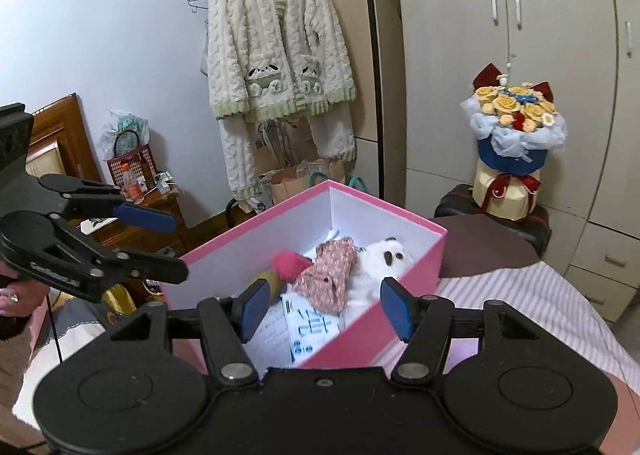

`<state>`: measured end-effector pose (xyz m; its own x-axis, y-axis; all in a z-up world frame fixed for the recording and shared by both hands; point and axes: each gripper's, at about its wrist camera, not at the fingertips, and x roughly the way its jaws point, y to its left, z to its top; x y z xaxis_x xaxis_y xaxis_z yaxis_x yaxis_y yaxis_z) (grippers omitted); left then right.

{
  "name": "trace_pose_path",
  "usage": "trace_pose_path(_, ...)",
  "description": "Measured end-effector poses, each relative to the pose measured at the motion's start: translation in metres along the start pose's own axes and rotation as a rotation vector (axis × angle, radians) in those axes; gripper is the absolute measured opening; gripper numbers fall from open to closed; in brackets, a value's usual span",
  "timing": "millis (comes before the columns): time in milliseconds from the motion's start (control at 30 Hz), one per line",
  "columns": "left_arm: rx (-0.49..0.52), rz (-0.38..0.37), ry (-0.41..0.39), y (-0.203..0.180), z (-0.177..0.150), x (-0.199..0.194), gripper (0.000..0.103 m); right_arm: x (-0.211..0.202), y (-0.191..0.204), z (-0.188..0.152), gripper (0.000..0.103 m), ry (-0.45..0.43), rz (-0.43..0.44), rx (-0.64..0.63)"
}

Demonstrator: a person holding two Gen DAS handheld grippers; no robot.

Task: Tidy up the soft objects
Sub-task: 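Open the left gripper over the box while the right releases the floral cloth, then move the left gripper toward the white wipes pack while the right reaches the orange sponge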

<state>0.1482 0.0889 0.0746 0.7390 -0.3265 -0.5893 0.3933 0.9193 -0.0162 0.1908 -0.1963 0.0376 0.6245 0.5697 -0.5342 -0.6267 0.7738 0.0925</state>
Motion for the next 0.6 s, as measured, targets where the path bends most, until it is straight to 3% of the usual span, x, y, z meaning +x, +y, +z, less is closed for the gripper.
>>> trace_pose_path(333,0.113,-0.094,-0.045,-0.058,-0.006,-0.026,0.07,-0.067,-0.011,-0.027,0.067,-0.033,-0.057,0.03)
trace_pose_path(600,0.121,-0.206,-0.015,-0.097,-0.015,-0.005,0.07,-0.093,-0.041,-0.057,0.067,-0.039,-0.129,0.096)
